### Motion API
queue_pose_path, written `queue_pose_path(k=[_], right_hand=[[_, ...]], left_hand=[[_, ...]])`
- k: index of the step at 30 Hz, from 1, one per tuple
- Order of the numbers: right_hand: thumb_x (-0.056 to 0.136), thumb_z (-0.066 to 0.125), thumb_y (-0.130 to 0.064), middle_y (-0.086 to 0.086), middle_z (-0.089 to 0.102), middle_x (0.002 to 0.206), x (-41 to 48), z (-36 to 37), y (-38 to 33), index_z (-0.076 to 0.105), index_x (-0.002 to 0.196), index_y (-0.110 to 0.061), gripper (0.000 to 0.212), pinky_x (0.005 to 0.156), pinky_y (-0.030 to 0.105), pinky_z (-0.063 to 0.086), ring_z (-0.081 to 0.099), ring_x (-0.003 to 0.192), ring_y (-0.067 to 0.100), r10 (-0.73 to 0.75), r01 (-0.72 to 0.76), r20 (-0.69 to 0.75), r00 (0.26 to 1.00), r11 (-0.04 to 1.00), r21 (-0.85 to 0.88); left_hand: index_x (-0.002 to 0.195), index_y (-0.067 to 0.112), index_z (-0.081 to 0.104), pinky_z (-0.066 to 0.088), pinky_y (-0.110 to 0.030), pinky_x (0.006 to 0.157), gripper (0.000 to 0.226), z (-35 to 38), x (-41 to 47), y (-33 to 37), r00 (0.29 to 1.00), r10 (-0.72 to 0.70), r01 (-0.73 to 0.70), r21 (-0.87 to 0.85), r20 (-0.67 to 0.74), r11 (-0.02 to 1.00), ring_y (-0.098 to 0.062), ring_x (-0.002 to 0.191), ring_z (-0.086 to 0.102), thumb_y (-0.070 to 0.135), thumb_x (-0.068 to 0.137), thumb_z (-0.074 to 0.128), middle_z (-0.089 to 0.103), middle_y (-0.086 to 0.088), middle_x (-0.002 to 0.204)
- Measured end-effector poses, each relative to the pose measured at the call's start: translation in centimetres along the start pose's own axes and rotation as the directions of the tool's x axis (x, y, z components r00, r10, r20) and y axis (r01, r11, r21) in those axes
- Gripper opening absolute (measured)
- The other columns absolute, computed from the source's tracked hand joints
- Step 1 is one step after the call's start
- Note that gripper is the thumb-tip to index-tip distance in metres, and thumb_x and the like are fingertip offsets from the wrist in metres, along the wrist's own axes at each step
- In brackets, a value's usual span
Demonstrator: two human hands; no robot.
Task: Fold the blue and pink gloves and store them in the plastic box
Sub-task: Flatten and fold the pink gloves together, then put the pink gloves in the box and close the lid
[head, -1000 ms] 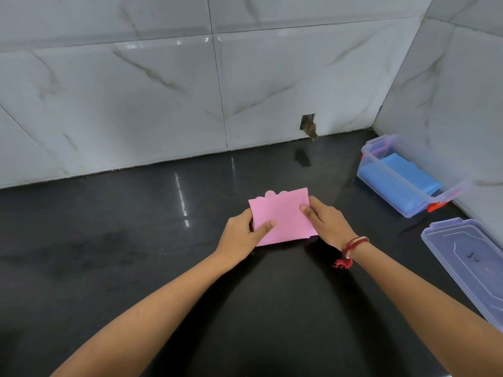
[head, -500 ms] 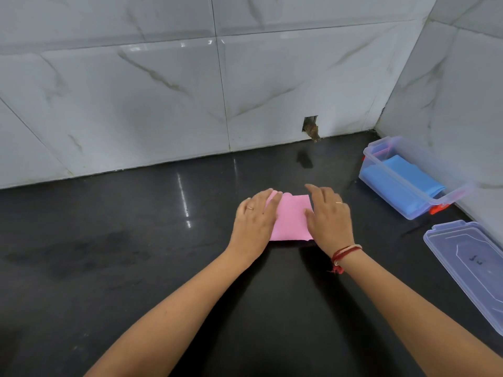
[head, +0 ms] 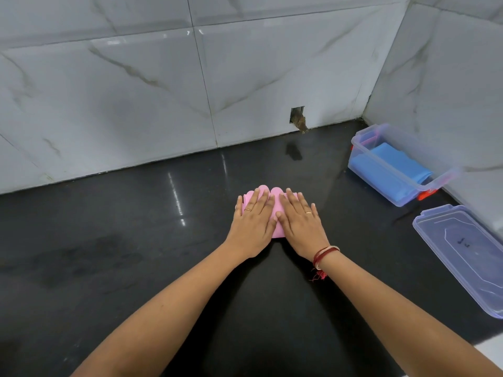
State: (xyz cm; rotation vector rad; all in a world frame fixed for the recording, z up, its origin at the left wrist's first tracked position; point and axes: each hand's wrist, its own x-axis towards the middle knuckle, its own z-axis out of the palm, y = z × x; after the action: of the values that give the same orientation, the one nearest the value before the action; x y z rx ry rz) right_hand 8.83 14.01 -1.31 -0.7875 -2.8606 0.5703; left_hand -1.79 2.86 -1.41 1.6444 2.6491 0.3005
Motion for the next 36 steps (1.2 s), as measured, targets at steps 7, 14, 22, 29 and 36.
queue_pose_path(k=[7,14,22,29,36], right_hand=[[0.083,0.051,-0.061,0.017,0.011,0.158,0.0,-2.1,-0.7,0.003,0.15,-0.018,0.092,0.115,0.049,0.015,0.012,0.143,0.04,0.413,-0.409,0.038,0.91,0.879,0.244],[0.081,0.068,-0.035,0.013,0.051,0.135,0.6,-5.4,-0.1,0.032,0.141,-0.002,0.076,0.09,0.039,0.05,0.055,0.116,0.028,0.48,-0.584,0.424,0.768,0.252,0.772],[0.082,0.07,-0.019,0.008,0.069,0.081,-1.2,-6.7,0.4,0.062,0.102,-0.004,0.026,0.057,0.03,0.057,0.066,0.072,0.02,0.267,-0.712,0.692,0.671,-0.029,0.701],[0.074,0.073,-0.01,0.014,0.072,0.102,-2.4,-7.3,0.7,0.061,0.111,-0.006,0.039,0.063,0.047,0.059,0.068,0.094,0.031,0.102,-0.64,0.694,0.713,-0.309,0.704],[0.068,0.074,-0.003,0.016,0.071,0.108,-2.2,-11.8,6.1,0.056,0.119,-0.01,0.054,0.076,0.05,0.058,0.069,0.098,0.032,0.216,-0.305,0.467,0.858,-0.518,0.799]], left_hand=[[0.15,0.012,-0.01,0.006,-0.046,0.116,0.103,-1.9,-1.7,1.1,0.83,-0.557,0.484,-0.551,0.042,0.68,-0.029,0.146,-0.006,0.052,0.084,0.059,-0.011,-0.01,0.159],[0.141,0.01,0.024,0.052,-0.042,0.091,0.093,-4.4,-1.2,0.2,0.623,-0.534,0.612,-0.781,0.572,-0.124,-0.025,0.104,0.059,0.037,0.071,0.078,0.053,-0.007,0.124],[0.099,0.004,0.061,0.049,-0.022,0.044,0.042,-5.2,-2.1,-1.4,0.592,-0.445,0.592,-0.737,0.672,-0.326,-0.018,0.075,0.065,0.012,0.065,0.084,0.069,-0.008,0.092],[0.107,0.002,0.064,0.056,-0.032,0.059,0.04,-7.4,1.8,-0.3,0.714,-0.386,0.535,-0.811,0.584,-0.237,-0.024,0.088,0.067,0.007,0.071,0.079,0.069,-0.012,0.103],[0.113,-0.002,0.061,0.054,-0.041,0.084,0.045,-10.4,11.8,5.7,0.853,-0.187,0.484,-0.872,0.488,-0.066,-0.027,0.103,0.064,0.006,0.072,0.076,0.065,-0.016,0.116]])
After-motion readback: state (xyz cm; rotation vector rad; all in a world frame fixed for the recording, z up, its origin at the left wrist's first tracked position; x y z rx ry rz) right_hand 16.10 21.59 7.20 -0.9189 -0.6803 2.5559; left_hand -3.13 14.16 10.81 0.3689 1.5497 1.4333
